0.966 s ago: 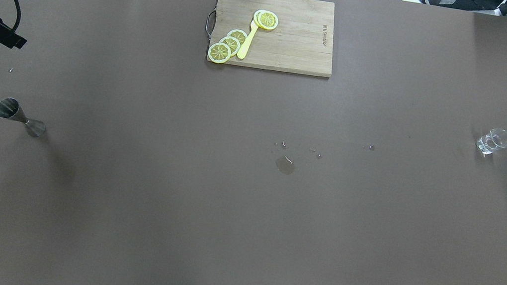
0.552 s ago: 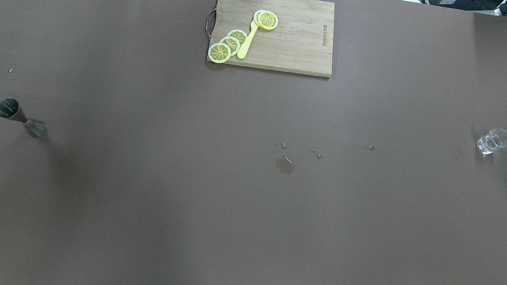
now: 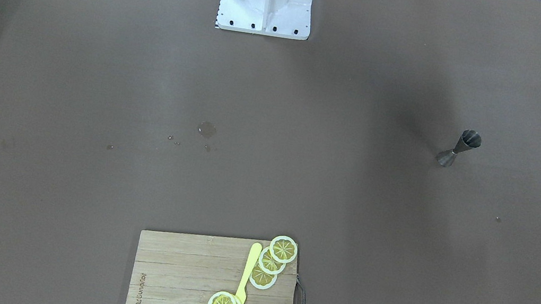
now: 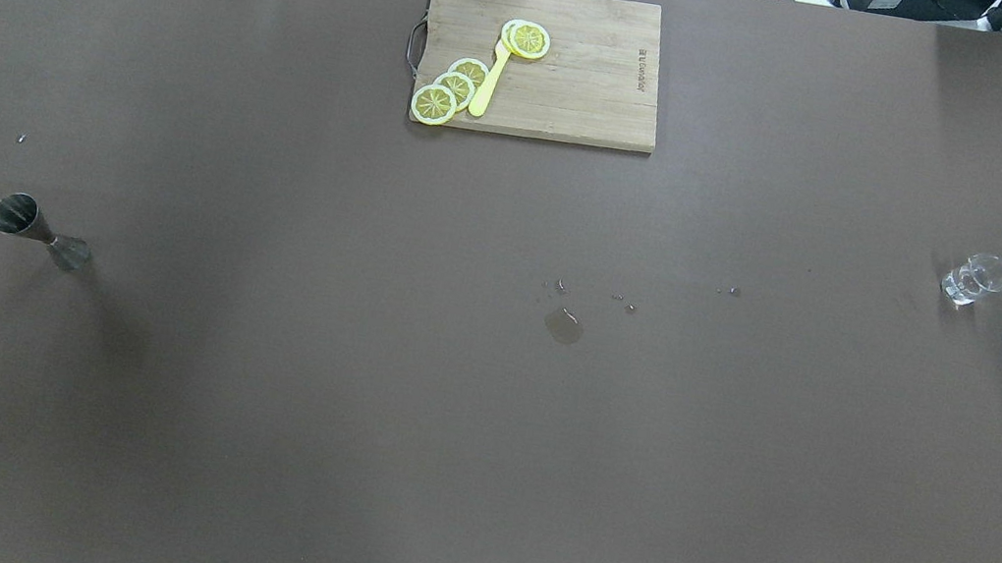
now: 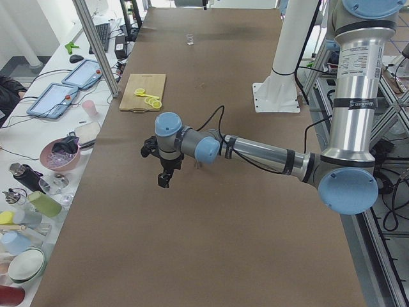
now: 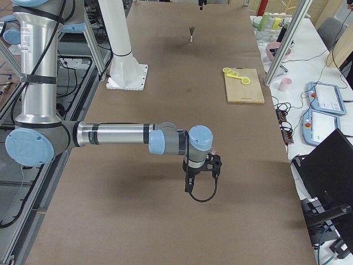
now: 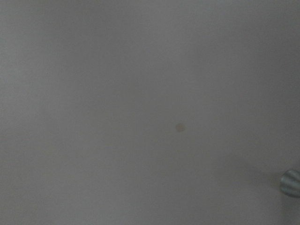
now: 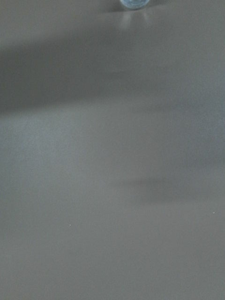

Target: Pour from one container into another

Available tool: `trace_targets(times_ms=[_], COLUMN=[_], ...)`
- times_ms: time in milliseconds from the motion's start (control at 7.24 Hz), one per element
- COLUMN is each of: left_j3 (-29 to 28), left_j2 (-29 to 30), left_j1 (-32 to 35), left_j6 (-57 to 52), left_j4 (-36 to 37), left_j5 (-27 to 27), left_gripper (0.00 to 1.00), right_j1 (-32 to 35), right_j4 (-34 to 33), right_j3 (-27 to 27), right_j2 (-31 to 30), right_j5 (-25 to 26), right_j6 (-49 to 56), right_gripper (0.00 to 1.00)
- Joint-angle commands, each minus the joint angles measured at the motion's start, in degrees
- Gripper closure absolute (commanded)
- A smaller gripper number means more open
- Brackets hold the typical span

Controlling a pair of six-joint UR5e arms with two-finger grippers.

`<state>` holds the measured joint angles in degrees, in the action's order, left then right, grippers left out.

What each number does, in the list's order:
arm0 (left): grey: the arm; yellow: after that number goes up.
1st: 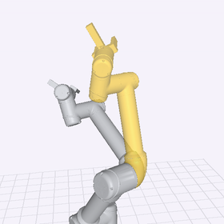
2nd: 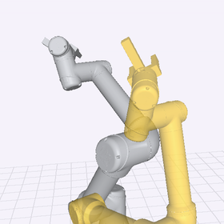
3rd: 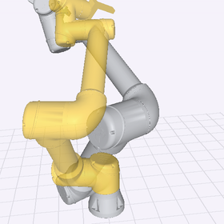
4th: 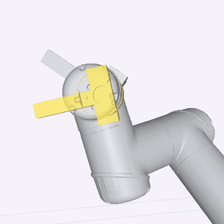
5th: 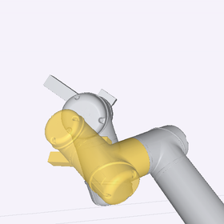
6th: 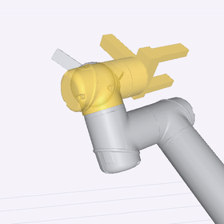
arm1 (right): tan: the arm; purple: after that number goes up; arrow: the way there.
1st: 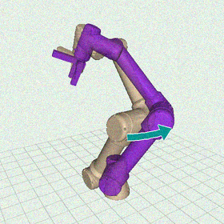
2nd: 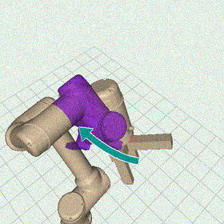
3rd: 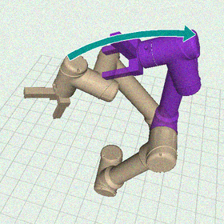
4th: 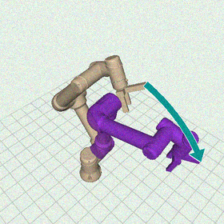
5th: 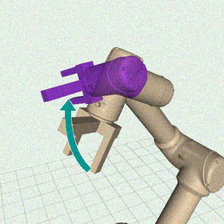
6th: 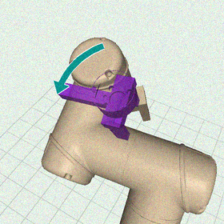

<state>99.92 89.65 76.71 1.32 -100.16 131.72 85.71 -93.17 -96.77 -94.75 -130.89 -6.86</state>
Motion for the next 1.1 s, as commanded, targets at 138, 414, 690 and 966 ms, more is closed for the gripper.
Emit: trace_targets(times_ms=[138, 414, 690, 966], left_j3=[-4.0, -4.04, -4.03, -4.03], left_j2=[-5.71, -8.5, -8.88, -8.88], left_j1=[7.54, 9.68, 11.7, 12.41], left_j6=[-0.18, -0.27, -0.27, -0.7], left_j4=[-3.28, -3.81, -3.46, -3.11], left_j5=[4.86, 7.57, 7.77, 7.77], left_gripper=[0.04, 0.03, 0.03, 0.04], right_j1=[-0.01, 0.07, 0.07, -0.01], right_j4=[0.0, 0.0, 0.0, 0.0], right_j3=[0.0, 0.0, 0.0, 0.0], right_j2=[0.0, 0.0, 0.0, 0.0], right_j5=[-0.07, -0.07, -0.07, -0.07], right_j6=[0.0, 0.0, 0.0, 0.0], right_gripper=[0.0, 0.0, 0.0, 0.0])
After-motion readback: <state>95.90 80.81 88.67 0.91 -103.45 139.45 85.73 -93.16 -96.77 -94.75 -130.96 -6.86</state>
